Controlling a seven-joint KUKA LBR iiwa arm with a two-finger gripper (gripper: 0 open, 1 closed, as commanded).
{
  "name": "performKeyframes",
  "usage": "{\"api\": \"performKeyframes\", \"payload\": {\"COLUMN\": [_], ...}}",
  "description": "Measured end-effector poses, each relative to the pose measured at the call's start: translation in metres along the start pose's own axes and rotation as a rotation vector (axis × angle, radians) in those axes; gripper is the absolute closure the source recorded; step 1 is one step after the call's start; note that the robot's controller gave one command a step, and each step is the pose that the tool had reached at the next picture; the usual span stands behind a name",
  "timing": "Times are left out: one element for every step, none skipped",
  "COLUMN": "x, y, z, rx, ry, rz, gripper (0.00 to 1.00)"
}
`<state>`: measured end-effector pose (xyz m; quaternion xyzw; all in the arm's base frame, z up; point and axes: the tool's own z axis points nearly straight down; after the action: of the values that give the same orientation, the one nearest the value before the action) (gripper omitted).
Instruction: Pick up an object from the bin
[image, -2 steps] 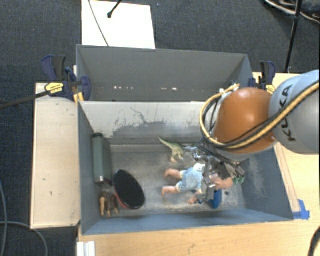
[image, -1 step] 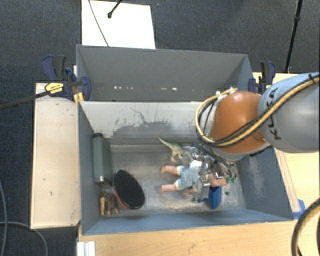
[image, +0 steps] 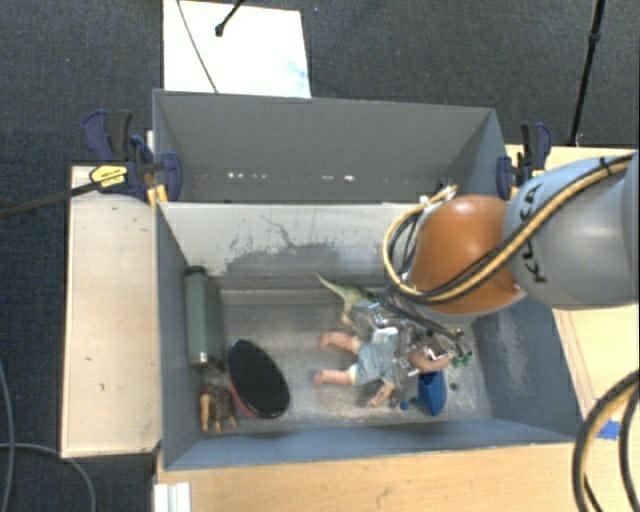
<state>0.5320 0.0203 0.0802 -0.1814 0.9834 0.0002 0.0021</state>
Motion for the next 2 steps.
{"api": "performKeyframes", "payload": {"x": [-0.0102,-0.0102], "y": [-0.0105,-0.0105], "z": [0.0048,0.0048], "rx": [-0.001,-0.001], "ry": [-0.012,-0.012], "rz": [0.019,0.020], "gripper": [1.00,1.00]}}
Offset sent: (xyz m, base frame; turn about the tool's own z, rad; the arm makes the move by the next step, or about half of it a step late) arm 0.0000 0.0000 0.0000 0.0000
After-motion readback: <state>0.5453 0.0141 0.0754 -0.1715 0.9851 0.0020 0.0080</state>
